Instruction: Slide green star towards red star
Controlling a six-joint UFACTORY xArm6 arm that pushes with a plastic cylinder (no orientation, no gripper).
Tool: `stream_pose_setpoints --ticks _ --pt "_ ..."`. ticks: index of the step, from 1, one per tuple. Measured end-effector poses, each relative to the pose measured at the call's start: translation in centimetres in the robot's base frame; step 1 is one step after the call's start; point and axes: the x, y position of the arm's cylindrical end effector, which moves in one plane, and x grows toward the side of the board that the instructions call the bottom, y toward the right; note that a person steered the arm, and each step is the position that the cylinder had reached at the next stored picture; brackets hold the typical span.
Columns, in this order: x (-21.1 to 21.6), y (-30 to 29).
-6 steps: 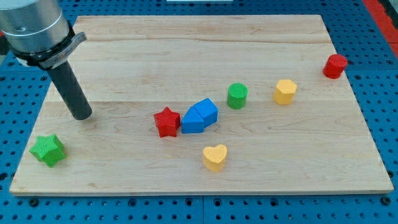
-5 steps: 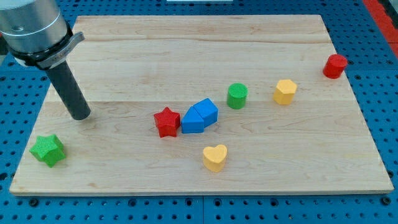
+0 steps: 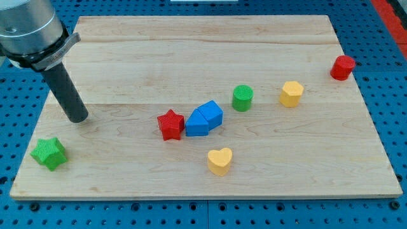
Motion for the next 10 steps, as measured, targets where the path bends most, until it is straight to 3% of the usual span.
stream_pose_setpoints --ticks 2,4,6,10 --pt "0.0 -0.1" --pt "6.1 -7.1" --pt "10.5 -8.2" --pt "7.4 -3.2"
